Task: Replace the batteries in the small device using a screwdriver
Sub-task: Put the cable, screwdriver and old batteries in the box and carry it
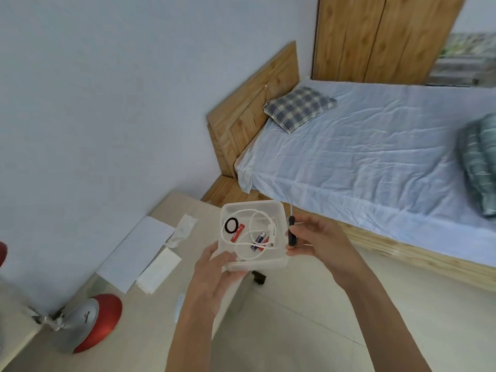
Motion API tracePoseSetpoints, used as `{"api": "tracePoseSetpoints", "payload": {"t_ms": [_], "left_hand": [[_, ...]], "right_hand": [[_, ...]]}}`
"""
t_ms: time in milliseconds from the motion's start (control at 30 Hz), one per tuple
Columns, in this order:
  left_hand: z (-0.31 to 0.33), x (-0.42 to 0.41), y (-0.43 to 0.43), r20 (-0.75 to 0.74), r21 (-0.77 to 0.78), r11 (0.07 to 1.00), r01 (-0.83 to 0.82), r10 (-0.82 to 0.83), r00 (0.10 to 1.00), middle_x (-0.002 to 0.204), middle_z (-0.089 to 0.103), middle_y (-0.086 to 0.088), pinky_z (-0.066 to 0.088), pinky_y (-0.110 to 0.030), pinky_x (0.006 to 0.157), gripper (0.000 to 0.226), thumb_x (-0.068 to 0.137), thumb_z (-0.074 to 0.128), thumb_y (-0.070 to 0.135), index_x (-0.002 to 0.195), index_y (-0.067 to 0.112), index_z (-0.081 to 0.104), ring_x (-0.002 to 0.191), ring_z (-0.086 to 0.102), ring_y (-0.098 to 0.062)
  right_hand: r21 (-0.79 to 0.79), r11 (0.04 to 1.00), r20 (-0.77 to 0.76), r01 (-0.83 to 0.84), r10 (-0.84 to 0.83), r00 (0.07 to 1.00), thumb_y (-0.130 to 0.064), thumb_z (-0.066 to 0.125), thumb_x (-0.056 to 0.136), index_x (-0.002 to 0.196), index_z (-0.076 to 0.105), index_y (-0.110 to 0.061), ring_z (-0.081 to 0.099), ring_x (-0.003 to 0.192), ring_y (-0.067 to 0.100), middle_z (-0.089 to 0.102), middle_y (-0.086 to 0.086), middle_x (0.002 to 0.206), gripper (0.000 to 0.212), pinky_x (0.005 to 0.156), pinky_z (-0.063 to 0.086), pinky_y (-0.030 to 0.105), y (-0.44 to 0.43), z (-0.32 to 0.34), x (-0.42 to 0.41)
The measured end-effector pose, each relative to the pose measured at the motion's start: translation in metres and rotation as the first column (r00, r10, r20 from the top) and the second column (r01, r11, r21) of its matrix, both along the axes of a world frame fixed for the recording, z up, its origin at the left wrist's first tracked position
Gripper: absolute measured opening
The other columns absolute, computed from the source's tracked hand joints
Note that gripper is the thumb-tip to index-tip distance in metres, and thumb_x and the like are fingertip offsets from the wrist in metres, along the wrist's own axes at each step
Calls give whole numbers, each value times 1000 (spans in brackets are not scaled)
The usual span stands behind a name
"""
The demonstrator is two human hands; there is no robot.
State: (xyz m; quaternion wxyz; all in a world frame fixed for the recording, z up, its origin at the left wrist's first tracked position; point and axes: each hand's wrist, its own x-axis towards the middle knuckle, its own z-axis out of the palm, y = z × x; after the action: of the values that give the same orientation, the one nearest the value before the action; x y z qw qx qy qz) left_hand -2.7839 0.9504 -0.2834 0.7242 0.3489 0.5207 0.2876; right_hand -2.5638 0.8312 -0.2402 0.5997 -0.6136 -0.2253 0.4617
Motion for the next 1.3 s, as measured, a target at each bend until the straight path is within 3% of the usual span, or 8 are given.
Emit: {"api": "tracePoseSetpoints", "payload": {"t_ms": [200,333,533,700,867,1033,1133,1300], "left_hand": [[19,120,-69,51,89,961,263,-268,962,124,79,-18,60,-60,105,54,96,65,-4,137,31,63,116,77,-37],[19,208,-126,39,157,889,430,-440,897,133,77,-3,61,-59,103,60,95,69,-5,140,34,64,122,75,-31],[11,330,-221,47,192,778,599,-617,786,133,77,1,61,-60,103,64,95,68,-7,141,36,61,120,77,-28],[8,418,-299,47,169,652,739,-754,655,130,78,-11,59,-58,106,66,94,74,-1,142,42,58,121,76,-32],[12,500,-371,27,156,477,865,-878,479,124,80,-11,60,-53,106,66,96,73,2,144,44,55,122,75,-36],[9,583,-438,24,153,318,936,-948,318,123,81,-10,65,-44,91,65,98,70,0,145,42,55,118,75,-39],[7,637,-478,29,167,222,961,-975,220,122,82,-6,65,-48,95,63,99,68,-1,144,42,57,110,78,-33],[7,741,-545,37,200,91,976,-996,85,123,81,-3,61,-59,103,62,99,67,-3,138,46,63,114,79,-34]], "right_hand": [[28,983,4,183,-183,983,0,66,99,115,74,-4,73,79,33,74,30,96,18,75,66,40,-108,7,89],[35,945,-1,324,-325,946,-1,67,99,117,72,-1,72,76,31,70,35,99,18,74,66,40,-192,7,150],[37,852,-22,522,-521,853,-1,67,99,117,73,-2,72,75,31,72,30,92,18,73,65,38,-317,4,231],[41,731,-55,682,-679,732,1,65,100,117,70,2,69,77,34,71,21,86,18,70,66,37,-414,0,276],[44,582,-60,812,-810,584,3,65,99,119,68,6,69,75,33,70,20,83,20,70,66,38,-494,-7,315],[37,429,-46,903,-902,430,4,64,99,116,68,8,68,70,31,69,21,81,18,70,67,41,-561,-14,357],[33,342,-32,939,-939,343,4,64,100,115,69,7,69,71,31,70,20,82,17,70,66,40,-600,-15,388],[30,232,28,972,-972,232,2,63,101,112,71,3,71,69,28,70,18,79,14,70,65,36,-662,-3,458]]}}
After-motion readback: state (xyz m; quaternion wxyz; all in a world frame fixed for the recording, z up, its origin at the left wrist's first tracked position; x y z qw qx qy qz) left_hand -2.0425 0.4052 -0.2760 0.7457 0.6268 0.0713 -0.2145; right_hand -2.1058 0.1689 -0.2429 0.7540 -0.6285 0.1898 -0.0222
